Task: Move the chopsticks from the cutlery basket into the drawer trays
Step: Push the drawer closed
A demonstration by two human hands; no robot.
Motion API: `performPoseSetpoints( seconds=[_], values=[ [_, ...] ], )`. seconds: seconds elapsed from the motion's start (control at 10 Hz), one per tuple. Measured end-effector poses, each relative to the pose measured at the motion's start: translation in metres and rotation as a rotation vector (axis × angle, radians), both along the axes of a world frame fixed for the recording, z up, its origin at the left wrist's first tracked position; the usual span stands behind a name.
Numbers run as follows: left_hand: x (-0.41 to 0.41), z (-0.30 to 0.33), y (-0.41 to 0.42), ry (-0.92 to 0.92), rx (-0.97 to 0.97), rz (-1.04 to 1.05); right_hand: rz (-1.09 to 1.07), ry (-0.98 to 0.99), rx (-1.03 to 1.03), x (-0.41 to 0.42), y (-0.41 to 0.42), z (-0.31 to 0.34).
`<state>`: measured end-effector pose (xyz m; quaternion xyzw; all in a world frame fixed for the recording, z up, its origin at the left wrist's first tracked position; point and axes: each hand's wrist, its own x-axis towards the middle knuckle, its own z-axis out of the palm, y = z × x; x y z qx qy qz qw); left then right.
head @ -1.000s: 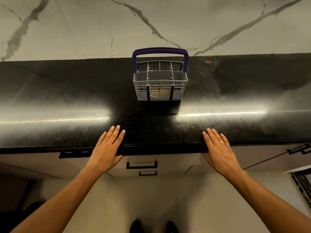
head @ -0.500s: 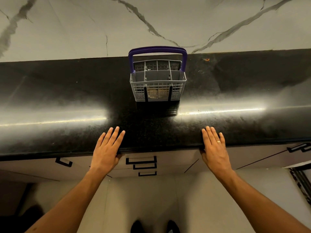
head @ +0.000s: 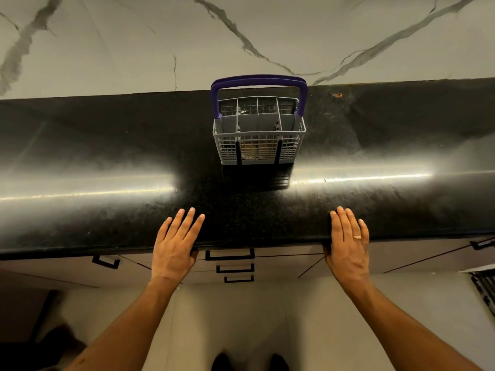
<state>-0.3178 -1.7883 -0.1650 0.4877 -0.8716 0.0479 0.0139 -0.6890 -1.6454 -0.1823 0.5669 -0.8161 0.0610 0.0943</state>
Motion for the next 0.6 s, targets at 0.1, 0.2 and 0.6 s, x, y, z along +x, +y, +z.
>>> performPoseSetpoints(
  seconds=[0.1,0.2,0.6],
  values=[
    [0.0,-0.002,0.0,0.011,-0.019,-0.013,0.009,0.034,-0.031,-0.002,0.001,-0.003],
    [0.002,-0.003,-0.003,0.024,-0.031,-0.028,0.007,0.029,-0.059,-0.006,-0.001,-0.005],
    [-0.005,0.005,0.011,0.051,0.011,0.03,0.038,-0.036,0.061,0.004,0.006,0.015]
  ],
)
